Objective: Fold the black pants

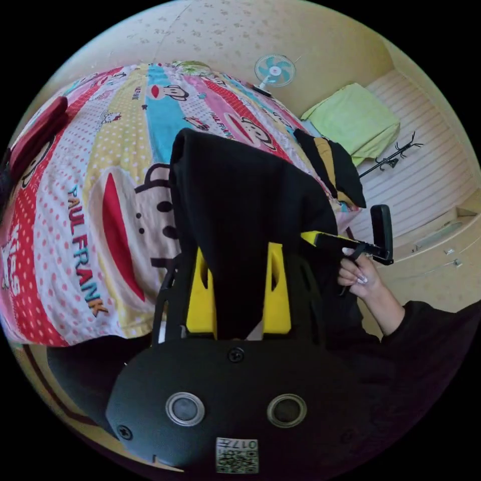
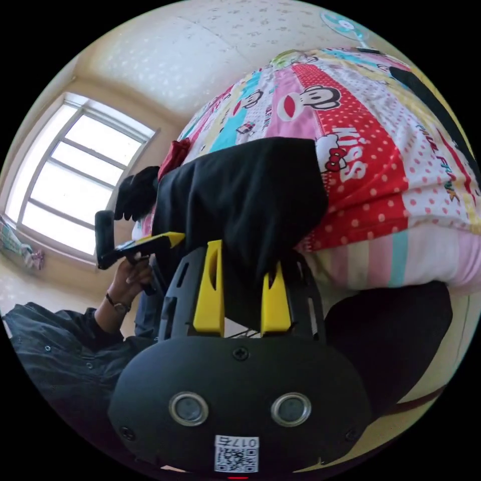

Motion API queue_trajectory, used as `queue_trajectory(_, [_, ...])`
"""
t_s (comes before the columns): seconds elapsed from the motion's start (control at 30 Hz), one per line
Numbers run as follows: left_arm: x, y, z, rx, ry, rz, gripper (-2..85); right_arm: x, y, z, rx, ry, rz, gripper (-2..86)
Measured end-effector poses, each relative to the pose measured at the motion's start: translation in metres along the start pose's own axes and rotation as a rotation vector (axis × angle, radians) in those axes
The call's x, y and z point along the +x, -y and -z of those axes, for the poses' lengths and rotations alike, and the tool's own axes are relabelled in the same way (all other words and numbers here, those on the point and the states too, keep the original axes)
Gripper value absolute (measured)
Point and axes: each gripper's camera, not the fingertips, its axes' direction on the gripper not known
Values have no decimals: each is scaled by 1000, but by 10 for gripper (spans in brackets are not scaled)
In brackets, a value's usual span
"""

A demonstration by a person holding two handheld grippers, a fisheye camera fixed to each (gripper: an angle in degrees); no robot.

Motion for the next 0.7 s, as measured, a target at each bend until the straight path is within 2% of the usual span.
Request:
queue_trajectory(0.03, [3, -15, 1, 10, -48, 22, 89, 1, -5, 4, 9, 13, 0, 81])
queue_trajectory(0.07, [1, -33, -1, 1, -184, 62, 84, 2, -14, 15, 24, 52, 1, 74])
queue_trajectory(0.13, [3, -61, -1, 6, -311, 102, 80, -1, -29, 33, 44, 155, 51, 75])
queue_trajectory(0.2, [12, -86, 11, 37, -315, 106, 78, -26, -46, 55, 28, 273, 206, 81])
queue_trajectory(0.3, [27, -112, 46, 138, -331, 124, 77, -70, -57, 77, 58, 300, 376, 83])
queue_trajectory(0.43, [38, -108, 119, 361, -239, 89, 75, -113, -23, 76, 132, 403, 452, 77])
queue_trajectory(0.57, [24, -60, 209, 638, -74, 18, 78, -185, 74, 52, 215, 508, 661, 76])
queue_trajectory(0.6, [20, -49, 223, 657, -46, 24, 80, -212, 112, 39, 234, 521, 715, 78])
queue_trajectory(0.63, [7, -20, 251, 695, 11, 54, 84, -226, 135, 30, 232, 524, 707, 81])
queue_trajectory(0.7, [-25, 30, 290, 734, 105, 121, 111, -280, 243, -21, 183, 443, 558, 101])
